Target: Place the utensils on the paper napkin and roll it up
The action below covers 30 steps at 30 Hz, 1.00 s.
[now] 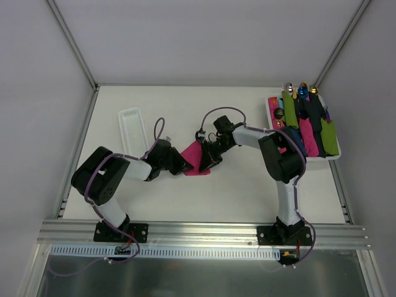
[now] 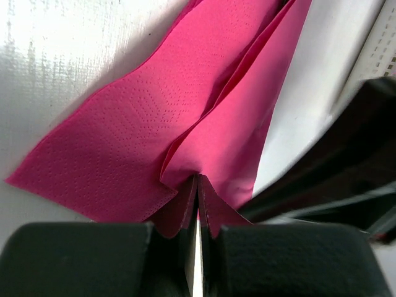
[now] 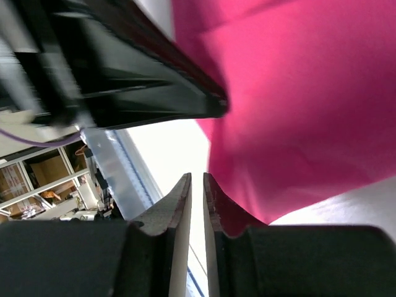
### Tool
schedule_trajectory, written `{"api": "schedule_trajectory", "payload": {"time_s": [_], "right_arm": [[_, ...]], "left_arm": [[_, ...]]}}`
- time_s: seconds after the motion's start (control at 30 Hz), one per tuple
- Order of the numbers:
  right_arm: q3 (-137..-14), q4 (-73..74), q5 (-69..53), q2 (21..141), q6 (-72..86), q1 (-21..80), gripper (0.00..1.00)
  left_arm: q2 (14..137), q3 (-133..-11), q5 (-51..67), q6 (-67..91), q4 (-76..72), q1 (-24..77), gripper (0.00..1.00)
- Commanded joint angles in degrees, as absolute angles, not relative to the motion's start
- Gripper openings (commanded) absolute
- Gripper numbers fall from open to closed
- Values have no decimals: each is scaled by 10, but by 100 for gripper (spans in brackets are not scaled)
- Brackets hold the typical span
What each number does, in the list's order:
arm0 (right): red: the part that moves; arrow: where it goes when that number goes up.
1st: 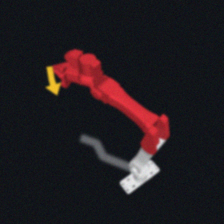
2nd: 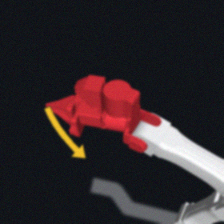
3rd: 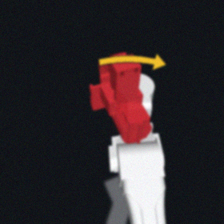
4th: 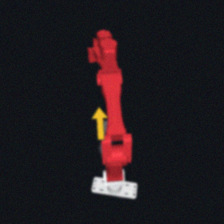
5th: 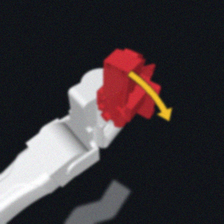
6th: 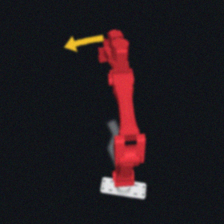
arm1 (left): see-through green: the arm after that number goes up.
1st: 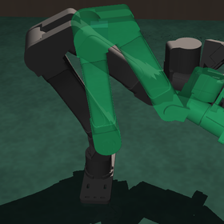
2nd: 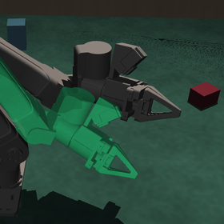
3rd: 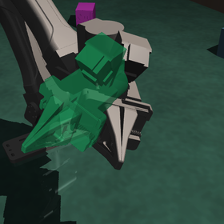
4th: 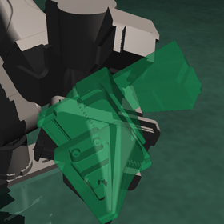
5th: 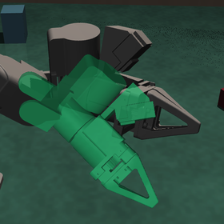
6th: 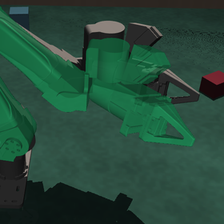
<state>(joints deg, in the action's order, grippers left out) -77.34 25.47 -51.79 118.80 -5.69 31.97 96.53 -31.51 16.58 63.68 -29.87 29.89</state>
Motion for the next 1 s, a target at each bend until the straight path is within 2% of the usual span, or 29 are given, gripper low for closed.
{"api": "schedule_trajectory", "payload": {"time_s": [0.0, 0.3, 0.57, 0.77, 0.97], "right_arm": [[-759, 257, -490, 1215, -77, 326, 15], [-698, 209, -493, 1222, -41, 326, 14], [-651, 175, -571, 1131, -3, 324, 18], [-712, 154, -552, 1063, 20, 308, 24], [-835, 180, -497, 1141, 19, 296, 25]], "left_arm": [[991, -298, 147, 608, -244, 295, 0], [984, -292, 152, 602, -243, 295, 0], [967, -265, 168, 584, -236, 295, 0], [956, -245, 174, 570, -229, 294, 0], [955, -243, 177, 568, -229, 295, 0]]}}
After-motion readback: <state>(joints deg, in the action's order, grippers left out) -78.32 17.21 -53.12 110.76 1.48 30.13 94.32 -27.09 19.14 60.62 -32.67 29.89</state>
